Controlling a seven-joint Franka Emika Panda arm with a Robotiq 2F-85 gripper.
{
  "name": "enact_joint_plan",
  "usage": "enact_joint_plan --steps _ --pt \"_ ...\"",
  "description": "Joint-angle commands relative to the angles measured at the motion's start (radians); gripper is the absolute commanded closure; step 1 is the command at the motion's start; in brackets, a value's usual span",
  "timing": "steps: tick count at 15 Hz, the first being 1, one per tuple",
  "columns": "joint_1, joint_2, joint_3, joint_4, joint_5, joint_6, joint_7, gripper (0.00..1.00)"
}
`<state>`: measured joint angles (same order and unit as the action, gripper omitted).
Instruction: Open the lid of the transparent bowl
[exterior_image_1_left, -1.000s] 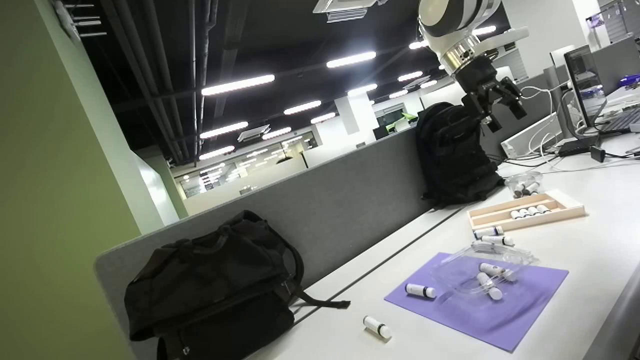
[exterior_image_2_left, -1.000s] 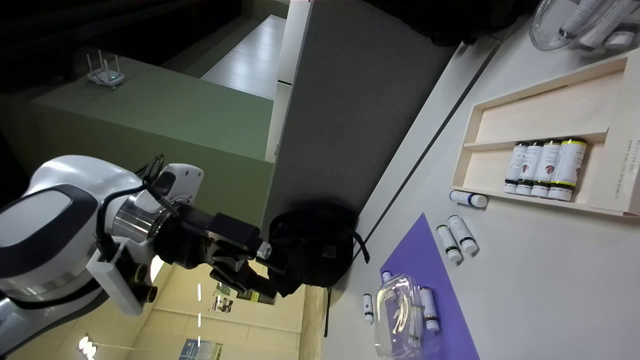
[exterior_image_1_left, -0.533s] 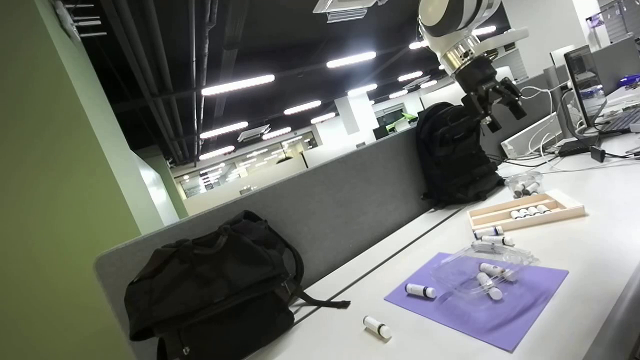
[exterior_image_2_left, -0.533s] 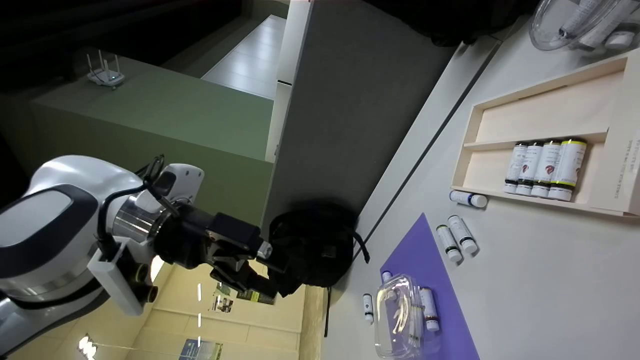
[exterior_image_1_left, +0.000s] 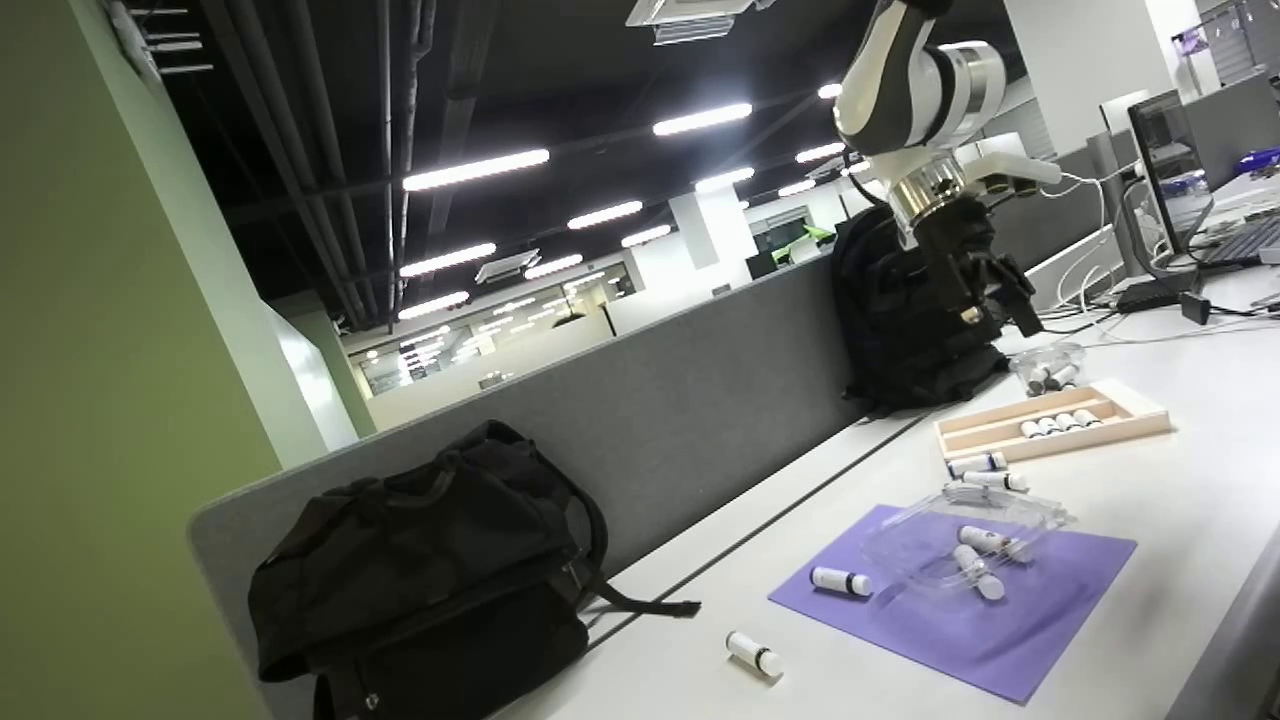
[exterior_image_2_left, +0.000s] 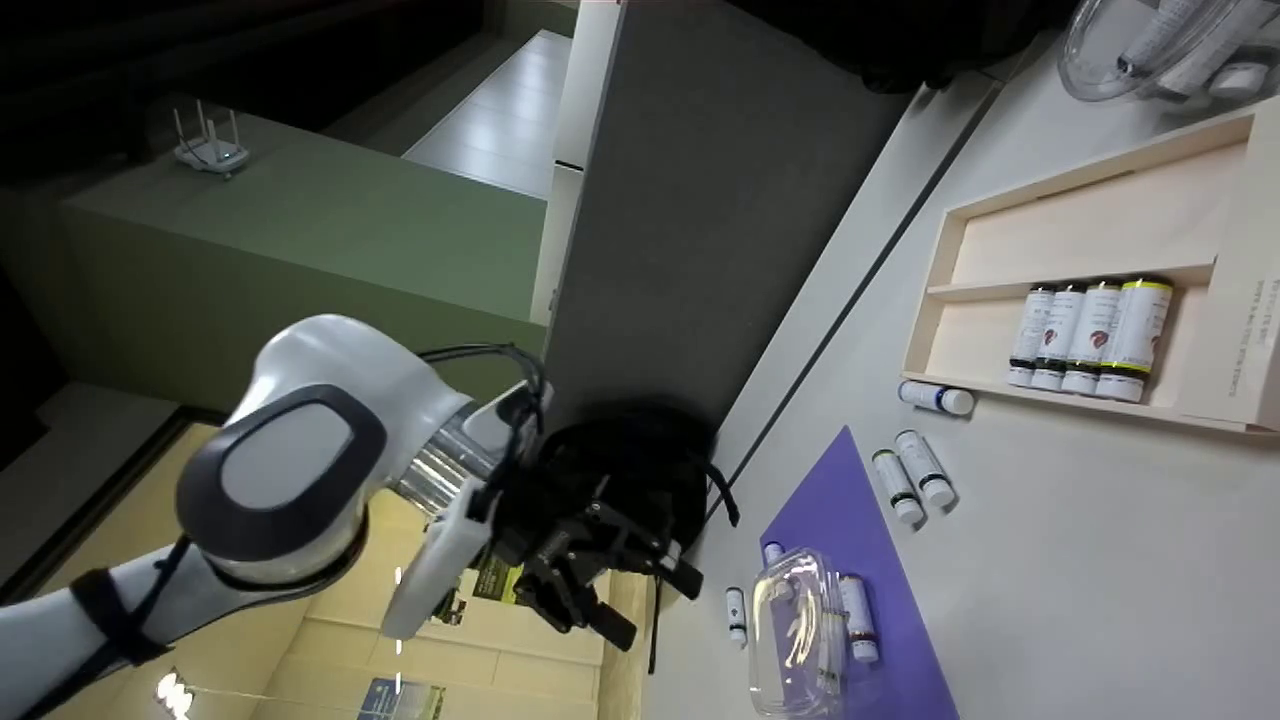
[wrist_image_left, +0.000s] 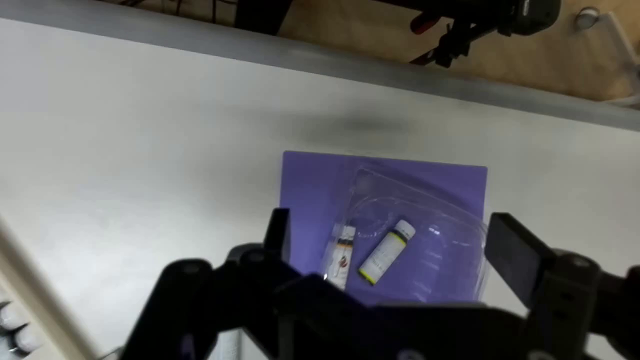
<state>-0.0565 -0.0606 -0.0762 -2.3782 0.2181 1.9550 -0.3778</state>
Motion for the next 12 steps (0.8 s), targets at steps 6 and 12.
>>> enact_joint_plan --steps 6,12 --pt "-0.029 0.390 0.042 0.152 0.138 -0.053 -0.215 0.00" --pt "-0.081 0.537 0.074 0.255 0.128 -0.179 -0.201 0.00"
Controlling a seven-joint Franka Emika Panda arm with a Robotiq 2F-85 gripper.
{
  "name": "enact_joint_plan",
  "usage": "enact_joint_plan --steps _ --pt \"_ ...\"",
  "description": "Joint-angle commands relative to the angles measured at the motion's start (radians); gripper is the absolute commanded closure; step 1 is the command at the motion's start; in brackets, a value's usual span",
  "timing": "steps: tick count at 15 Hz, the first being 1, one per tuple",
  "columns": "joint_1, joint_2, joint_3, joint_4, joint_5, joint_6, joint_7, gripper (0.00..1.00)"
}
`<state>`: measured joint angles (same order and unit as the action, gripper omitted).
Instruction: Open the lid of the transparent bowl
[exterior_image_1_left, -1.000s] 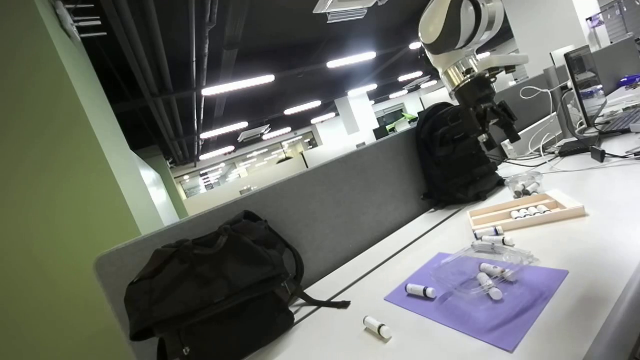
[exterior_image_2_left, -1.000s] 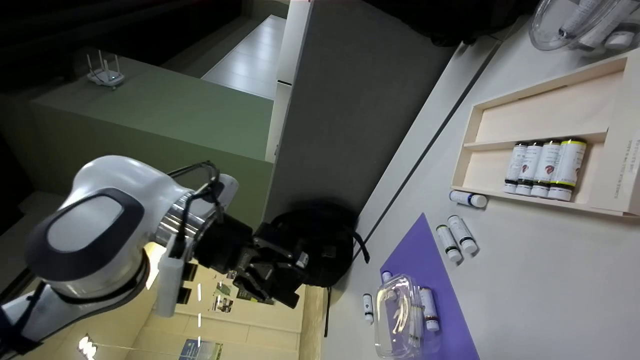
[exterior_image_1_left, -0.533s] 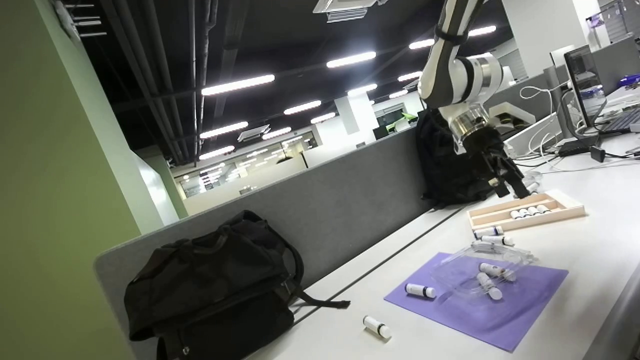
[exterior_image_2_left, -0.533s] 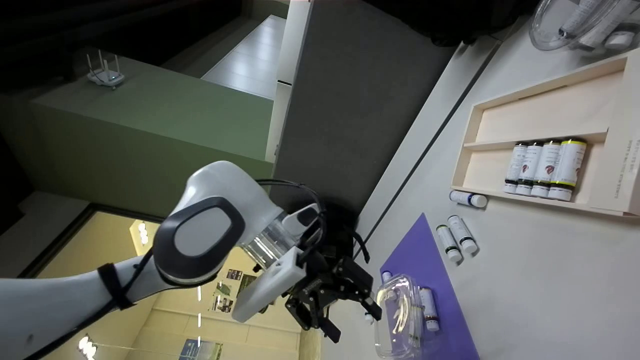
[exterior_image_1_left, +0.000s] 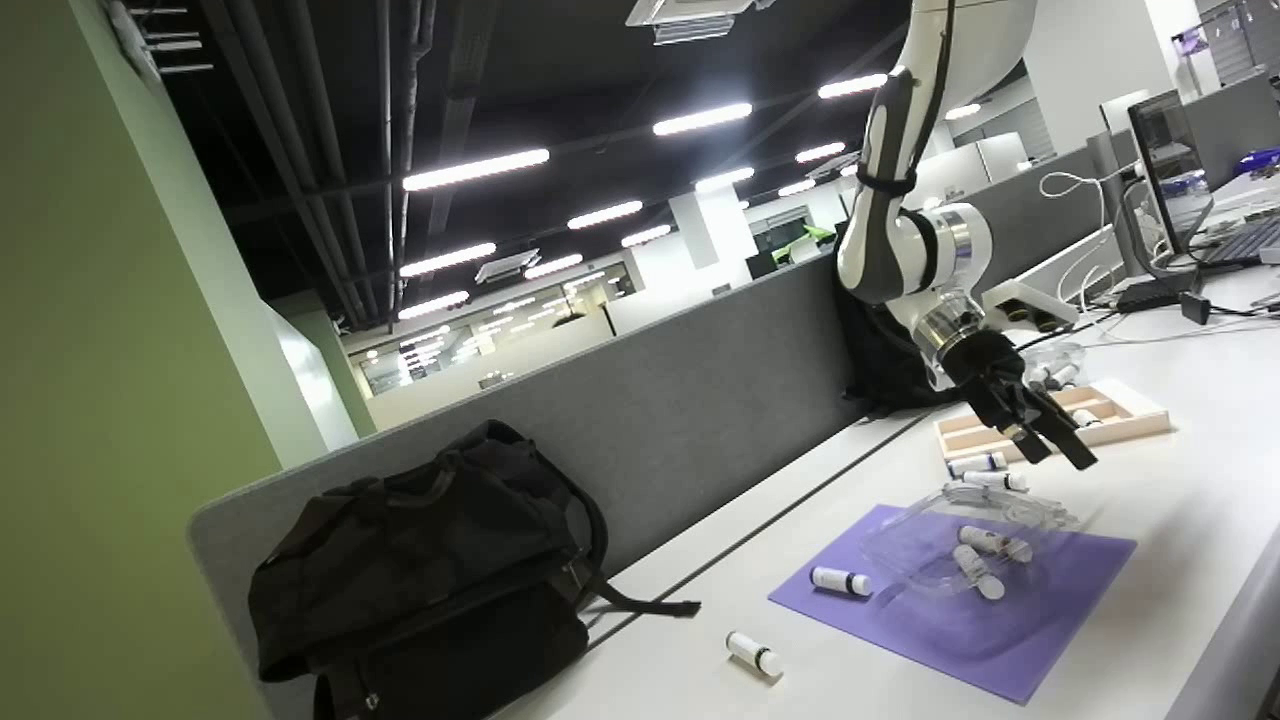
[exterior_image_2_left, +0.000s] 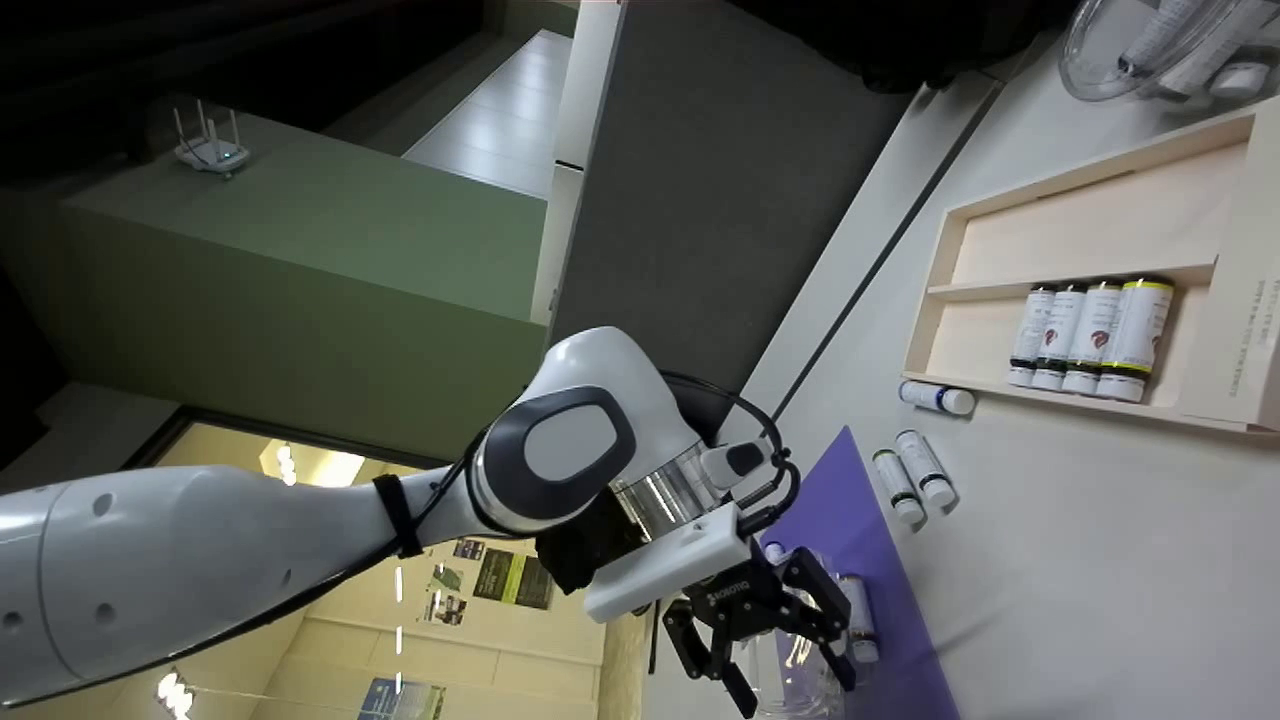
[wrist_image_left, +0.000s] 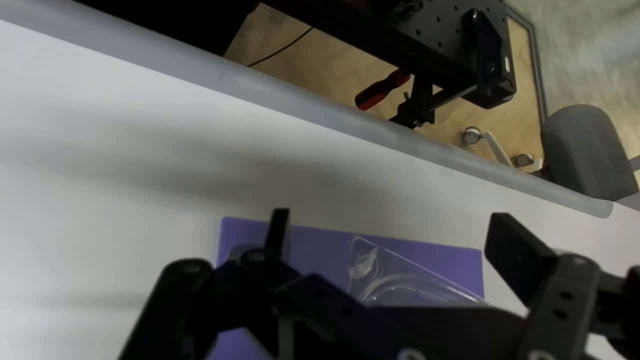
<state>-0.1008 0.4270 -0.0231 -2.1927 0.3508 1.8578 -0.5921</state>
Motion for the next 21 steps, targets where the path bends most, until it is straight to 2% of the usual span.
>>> enact_joint_plan --steps 1,4,5,21 --pt "-0.042 0.065 0.023 0.081 -0.005 -0.095 0.017 0.00" --pt "-0.042 0.095 0.020 0.089 -0.012 -0.083 0.062 0.00" --pt "-0.052 0.077 0.031 0.062 -0.009 -0.065 0.015 0.00" --pt "-0.055 0.090 0.037 0.062 -0.008 -0.062 0.009 0.00"
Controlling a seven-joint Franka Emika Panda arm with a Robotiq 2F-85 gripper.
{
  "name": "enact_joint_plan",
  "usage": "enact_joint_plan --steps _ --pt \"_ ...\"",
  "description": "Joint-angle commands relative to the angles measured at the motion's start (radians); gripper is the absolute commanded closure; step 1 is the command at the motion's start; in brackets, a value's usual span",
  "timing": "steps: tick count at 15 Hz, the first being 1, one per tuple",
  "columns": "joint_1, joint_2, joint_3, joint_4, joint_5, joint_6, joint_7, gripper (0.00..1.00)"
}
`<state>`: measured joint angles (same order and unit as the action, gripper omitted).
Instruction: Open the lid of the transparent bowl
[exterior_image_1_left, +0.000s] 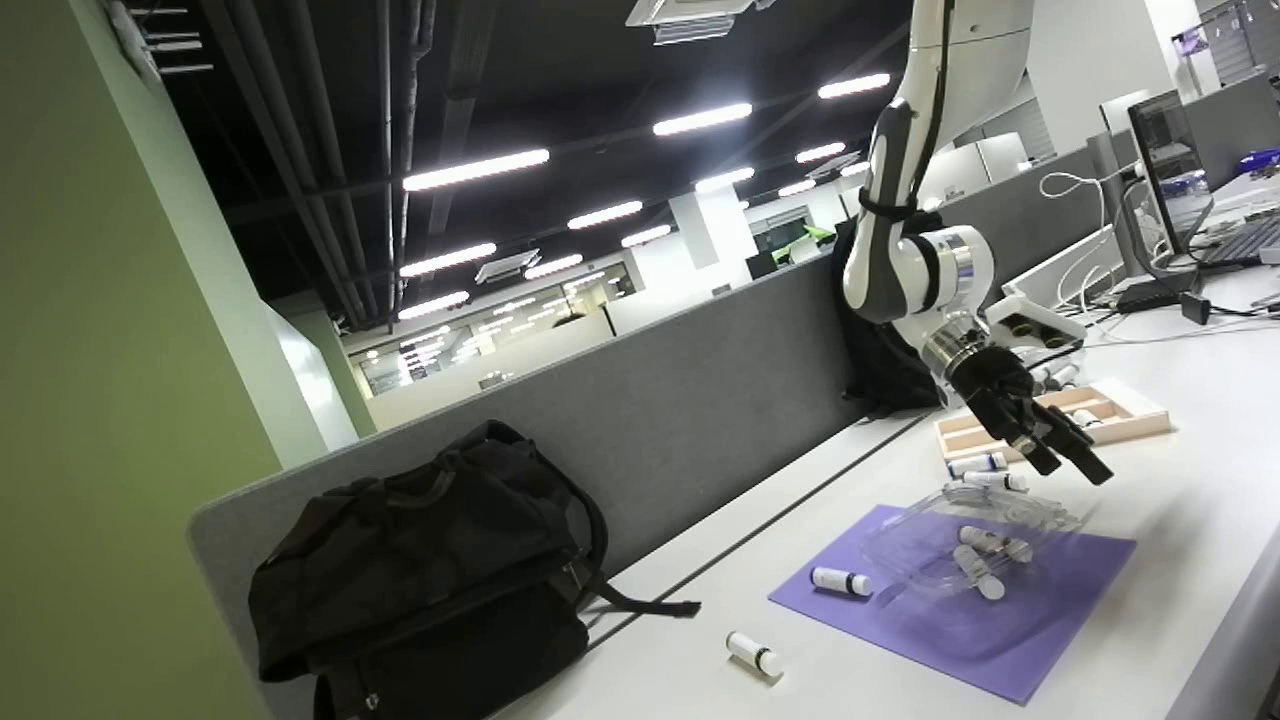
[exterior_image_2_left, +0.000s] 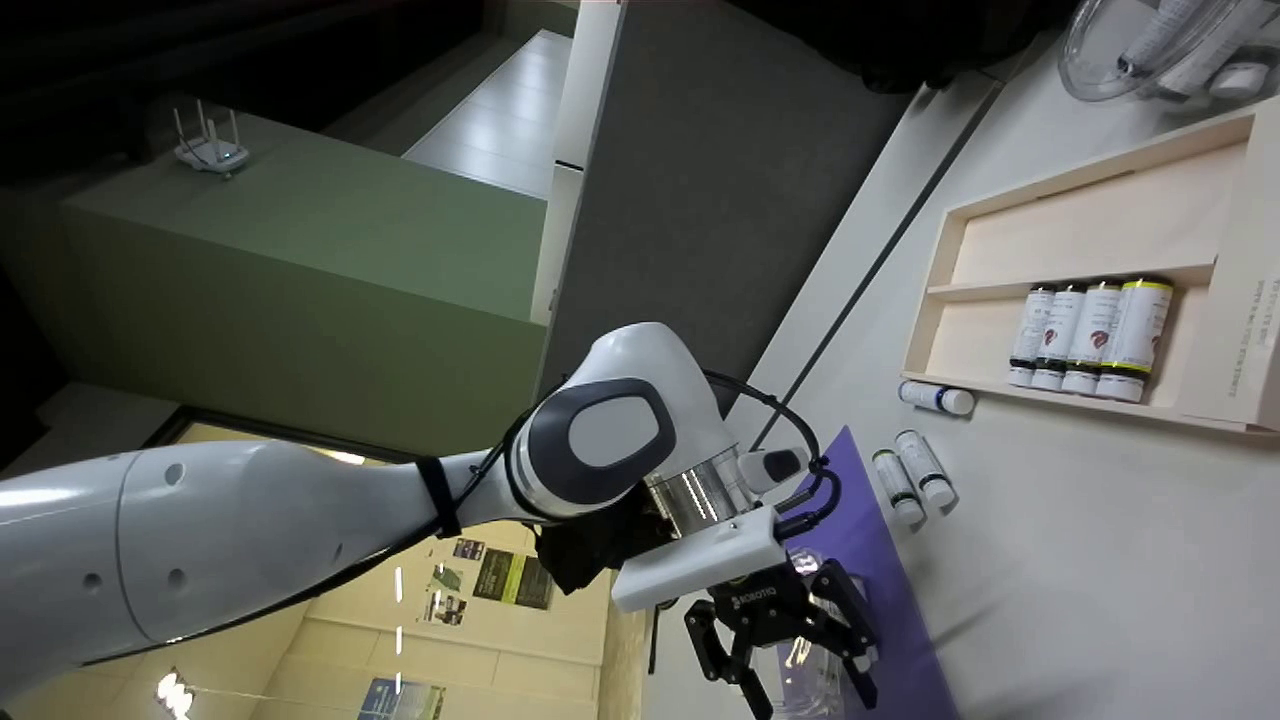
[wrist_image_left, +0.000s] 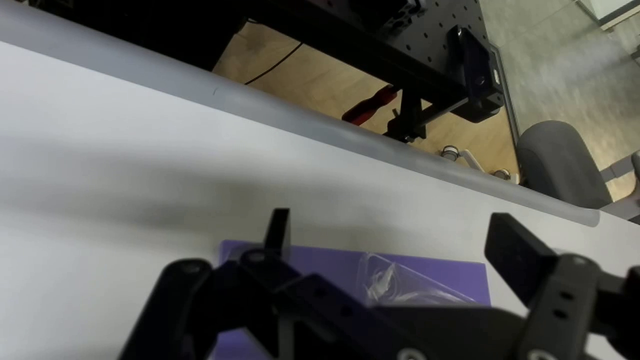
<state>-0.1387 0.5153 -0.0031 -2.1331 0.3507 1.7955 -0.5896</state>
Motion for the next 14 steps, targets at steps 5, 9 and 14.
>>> enact_joint_plan --steps 5,9,14 --pt "-0.063 -0.029 0.057 -0.147 0.143 0.238 -0.167 0.00" --pt "-0.105 -0.040 0.087 -0.250 0.252 0.308 -0.338 0.00" --pt "-0.110 -0.100 0.063 -0.370 0.371 0.345 -0.419 0.00"
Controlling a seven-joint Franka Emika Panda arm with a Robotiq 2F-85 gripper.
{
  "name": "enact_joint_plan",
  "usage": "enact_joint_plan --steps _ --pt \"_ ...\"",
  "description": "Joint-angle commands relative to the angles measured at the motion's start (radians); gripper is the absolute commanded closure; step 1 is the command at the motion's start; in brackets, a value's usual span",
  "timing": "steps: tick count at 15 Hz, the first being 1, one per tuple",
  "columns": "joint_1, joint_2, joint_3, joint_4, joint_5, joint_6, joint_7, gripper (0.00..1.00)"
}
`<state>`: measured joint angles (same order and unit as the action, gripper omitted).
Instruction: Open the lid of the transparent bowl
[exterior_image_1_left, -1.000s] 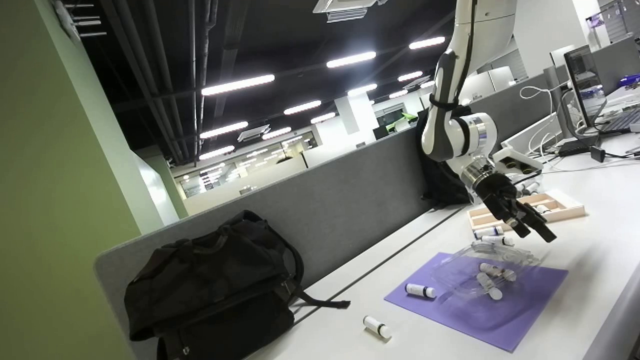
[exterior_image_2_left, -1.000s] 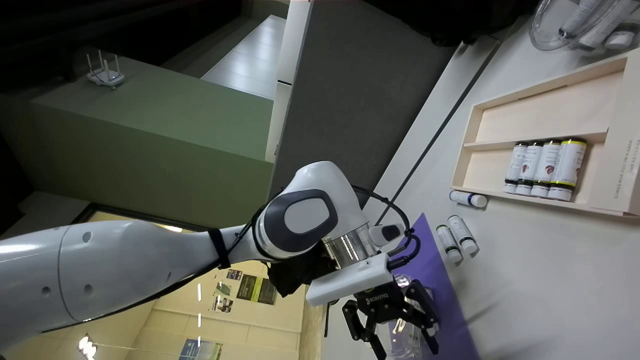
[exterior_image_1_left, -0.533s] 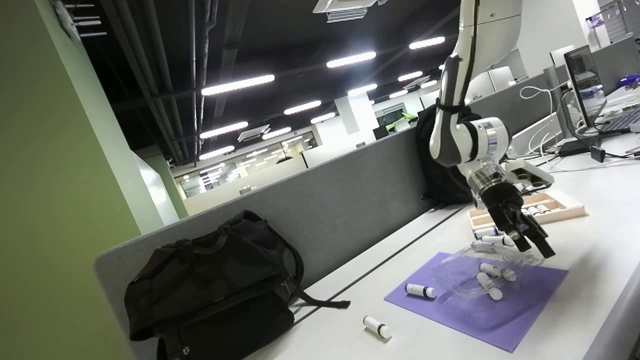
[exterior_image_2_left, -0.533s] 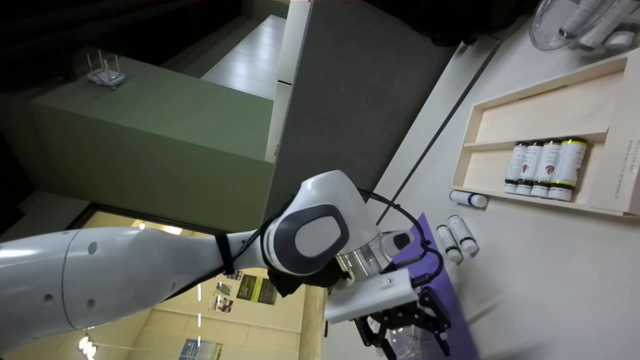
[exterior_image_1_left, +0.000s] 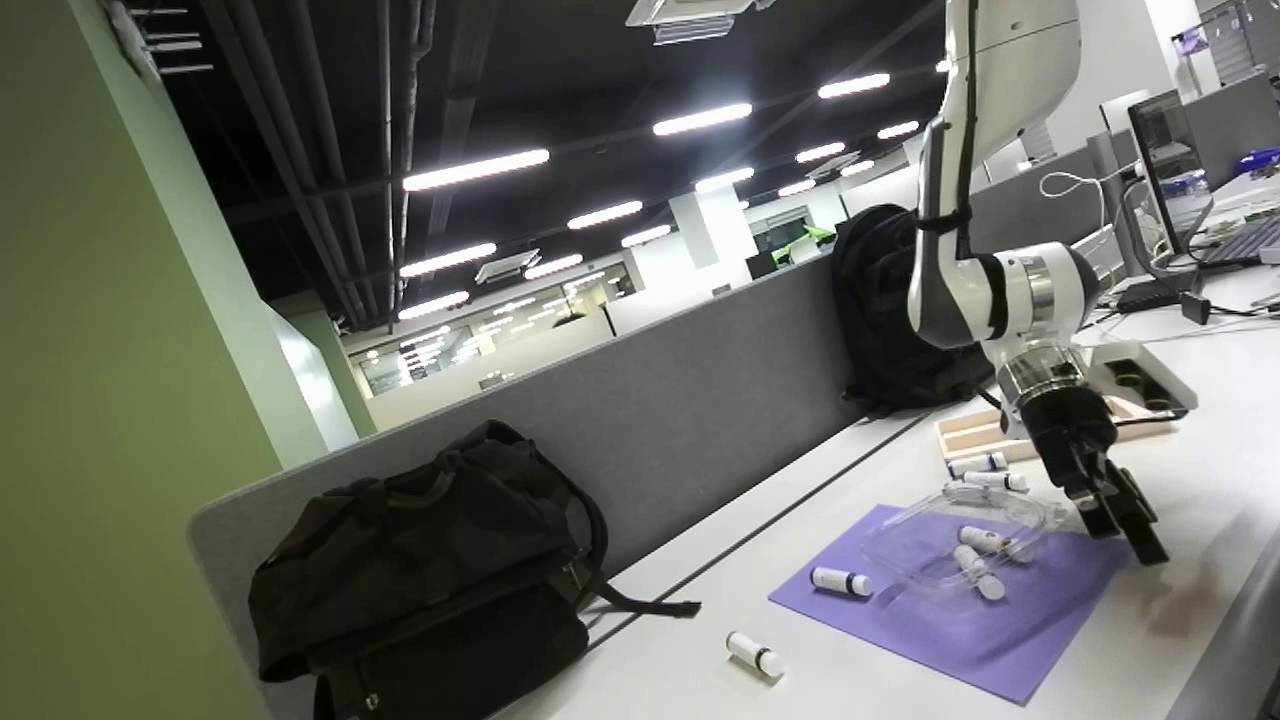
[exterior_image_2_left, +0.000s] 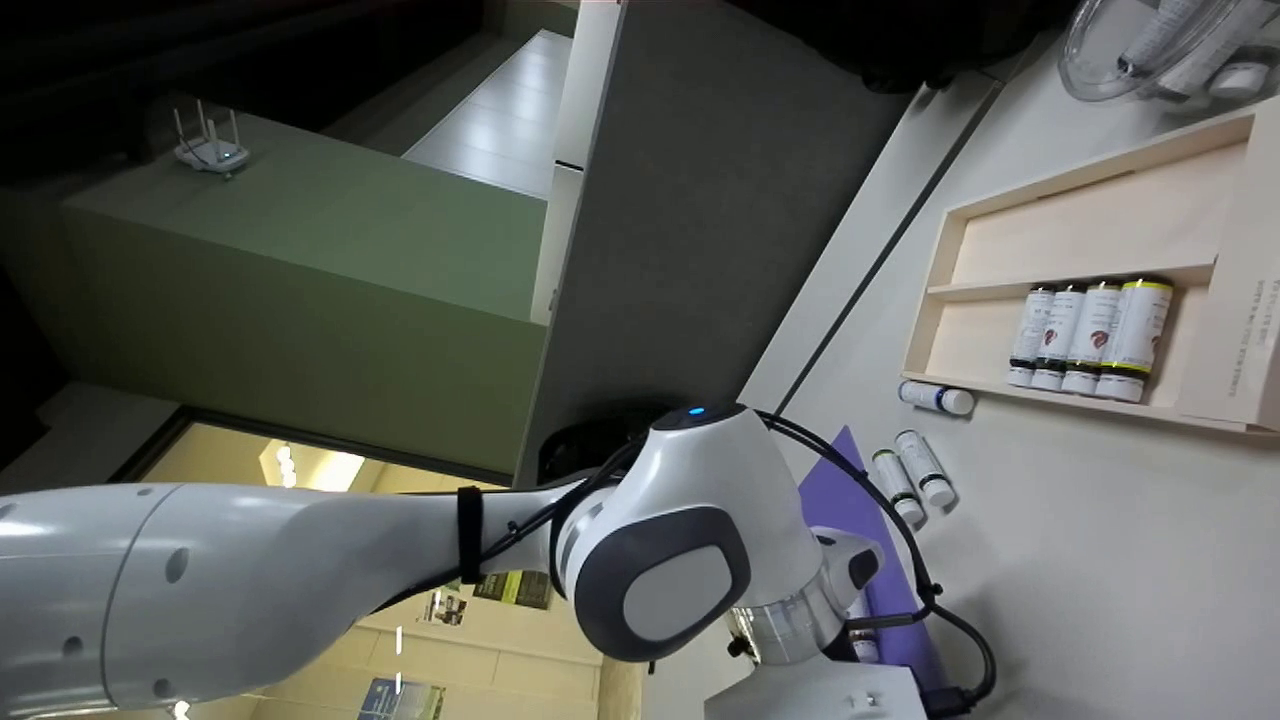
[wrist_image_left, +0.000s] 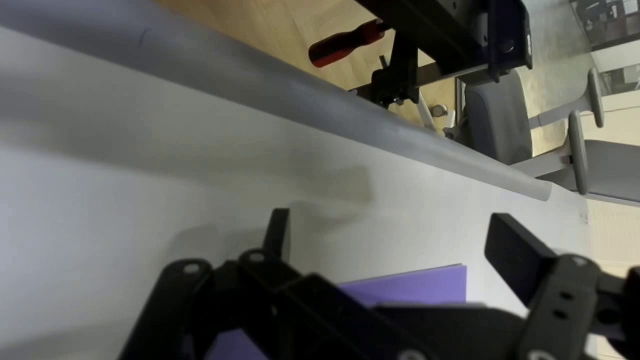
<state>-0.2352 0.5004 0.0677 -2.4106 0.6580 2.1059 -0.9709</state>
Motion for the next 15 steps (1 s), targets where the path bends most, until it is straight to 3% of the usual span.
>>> enact_joint_plan --steps 1,7,12,15 --pt "-0.015 -0.102 -0.013 -0.114 0.087 0.042 -0.055 0.00" --pt "0.001 -0.222 -0.076 -0.206 0.238 0.128 -0.150 0.00" --pt "0.028 -0.273 -0.117 -0.185 0.216 0.222 -0.123 0.00" --pt "0.031 -0.272 -0.125 -0.150 0.172 0.171 -0.109 0.00"
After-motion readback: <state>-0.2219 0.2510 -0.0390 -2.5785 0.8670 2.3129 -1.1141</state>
